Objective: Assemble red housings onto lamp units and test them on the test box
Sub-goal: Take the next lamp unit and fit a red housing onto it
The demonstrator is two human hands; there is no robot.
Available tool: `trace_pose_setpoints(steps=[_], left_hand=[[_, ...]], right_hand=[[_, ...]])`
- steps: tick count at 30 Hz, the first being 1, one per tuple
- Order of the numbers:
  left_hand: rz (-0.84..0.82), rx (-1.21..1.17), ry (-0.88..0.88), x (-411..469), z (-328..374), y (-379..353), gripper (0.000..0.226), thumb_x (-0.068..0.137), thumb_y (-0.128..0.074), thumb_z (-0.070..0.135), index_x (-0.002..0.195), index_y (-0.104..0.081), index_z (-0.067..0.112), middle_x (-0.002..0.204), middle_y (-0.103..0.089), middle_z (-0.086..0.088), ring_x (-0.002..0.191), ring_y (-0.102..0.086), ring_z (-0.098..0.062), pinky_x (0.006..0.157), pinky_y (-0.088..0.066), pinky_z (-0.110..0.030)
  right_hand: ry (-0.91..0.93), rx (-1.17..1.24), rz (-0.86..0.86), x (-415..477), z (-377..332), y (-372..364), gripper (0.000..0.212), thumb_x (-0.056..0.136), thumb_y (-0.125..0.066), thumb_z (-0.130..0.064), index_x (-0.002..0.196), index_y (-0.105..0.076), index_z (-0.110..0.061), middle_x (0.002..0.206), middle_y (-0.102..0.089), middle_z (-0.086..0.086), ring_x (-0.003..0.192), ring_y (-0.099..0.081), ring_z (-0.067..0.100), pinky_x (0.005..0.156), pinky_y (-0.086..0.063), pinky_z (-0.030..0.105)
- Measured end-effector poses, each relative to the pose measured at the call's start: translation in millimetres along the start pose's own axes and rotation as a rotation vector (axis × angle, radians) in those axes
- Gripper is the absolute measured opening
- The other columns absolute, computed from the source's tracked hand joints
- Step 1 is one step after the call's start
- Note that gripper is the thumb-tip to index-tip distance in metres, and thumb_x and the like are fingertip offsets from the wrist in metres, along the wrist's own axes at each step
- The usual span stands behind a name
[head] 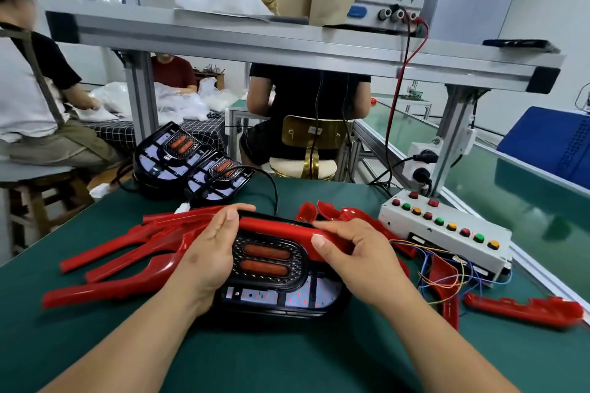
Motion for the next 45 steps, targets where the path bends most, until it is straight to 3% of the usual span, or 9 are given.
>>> trace_pose_setpoints(steps=[3,8,13,16,20,25,29,37,45], left_hand=[[-0.026,-0.006,-0.038,-4.5,3.5,-3.4,0.035,0.092,-0.037,0.059,0.104,-0.064,0.04,0.107,-0.071,-0.015,0.102,-0.068,-0.034,0.09,-0.054,-0.056],[-0.055,-0.018,-0.098,-5.6,2.8,-6.5,0.031,0.079,-0.054,0.062,0.095,-0.063,0.038,0.102,-0.065,-0.008,0.099,-0.065,-0.032,0.088,-0.056,-0.051],[-0.065,-0.038,-0.088,-0.6,-1.3,-3.9,0.03,0.079,-0.055,0.06,0.095,-0.063,0.036,0.097,-0.067,-0.004,0.093,-0.067,-0.029,0.082,-0.059,-0.048],[-0.057,-0.055,-0.073,0.8,-3.8,-3.5,0.033,0.077,-0.058,0.062,0.097,-0.063,0.036,0.096,-0.068,-0.004,0.092,-0.068,-0.03,0.075,-0.06,-0.043],[-0.033,-0.079,-0.061,0.0,-4.2,-2.7,0.031,0.079,-0.058,0.06,0.098,-0.064,0.037,0.109,-0.066,-0.016,0.104,-0.065,-0.042,0.087,-0.055,-0.059],[-0.098,-0.197,0.008,-1.3,-3.0,-2.4,0.035,0.077,-0.065,0.052,0.104,-0.066,0.029,0.11,-0.07,-0.02,0.097,-0.07,-0.042,0.075,-0.059,-0.054],[-0.131,-0.285,0.044,-4.5,1.3,-4.4,0.038,0.081,-0.063,0.041,0.107,-0.06,0.015,0.1,-0.073,-0.02,0.088,-0.072,-0.042,0.063,-0.06,-0.047],[-0.059,-0.277,0.002,-8.0,8.3,-7.9,0.05,0.071,-0.074,0.031,0.114,-0.053,0.016,0.093,-0.074,-0.015,0.082,-0.073,-0.042,0.059,-0.06,-0.046],[-0.019,-0.248,-0.034,-4.6,10.3,-7.2,0.044,0.075,-0.069,0.032,0.113,-0.054,0.014,0.088,-0.075,-0.014,0.077,-0.073,-0.04,0.055,-0.06,-0.043]], right_hand=[[-0.034,0.038,0.099,-0.8,-0.1,-1.0,0.013,0.08,-0.073,-0.04,0.083,-0.061,-0.043,0.085,-0.061,-0.012,0.08,-0.057,0.002,0.072,-0.044,0.021],[-0.002,-0.03,0.195,-1.8,1.8,-4.4,0.014,0.078,-0.076,-0.041,0.084,-0.064,-0.044,0.097,-0.057,-0.019,0.095,-0.053,-0.004,0.084,-0.037,0.009],[-0.084,0.022,0.171,0.9,13.0,-5.4,0.034,0.07,-0.077,-0.051,0.097,-0.057,-0.043,0.098,-0.054,-0.014,0.098,-0.053,0.008,0.087,-0.042,0.022],[-0.213,0.294,-0.009,-0.7,19.4,-2.4,0.045,0.066,-0.069,-0.062,0.102,-0.064,-0.035,0.097,-0.069,-0.01,0.095,-0.065,0.008,0.078,-0.048,0.016],[-0.291,0.61,-0.239,-3.1,21.7,0.2,0.044,0.08,-0.066,-0.042,0.118,-0.065,-0.019,0.11,-0.074,-0.001,0.104,-0.069,0.015,0.085,-0.053,0.021],[-0.425,0.925,-0.205,-4.1,17.3,-3.1,0.044,0.076,-0.068,-0.02,0.114,-0.06,0.0,0.11,-0.07,0.02,0.093,-0.068,0.027,0.079,-0.058,0.031],[-0.38,0.968,-0.177,-3.7,17.0,-10.1,0.042,0.075,-0.067,-0.018,0.112,-0.058,-0.002,0.104,-0.07,0.018,0.092,-0.067,0.028,0.085,-0.057,0.037],[-0.302,0.941,-0.198,-2.8,22.3,-13.2,0.042,0.074,-0.071,-0.021,0.113,-0.059,-0.008,0.105,-0.072,0.011,0.096,-0.068,0.025,0.09,-0.055,0.037],[-0.311,0.996,-0.208,-0.4,16.8,-12.9,0.034,0.075,-0.069,-0.016,0.106,-0.059,-0.009,0.093,-0.073,0.008,0.082,-0.07,0.023,0.074,-0.058,0.031]])
Point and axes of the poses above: each hand's wrist, its own x-axis towards the middle knuckle, its own y-axis out of the back of the hand, z = x × y, the point moved 1 cm from there along x, towards the middle knuckle
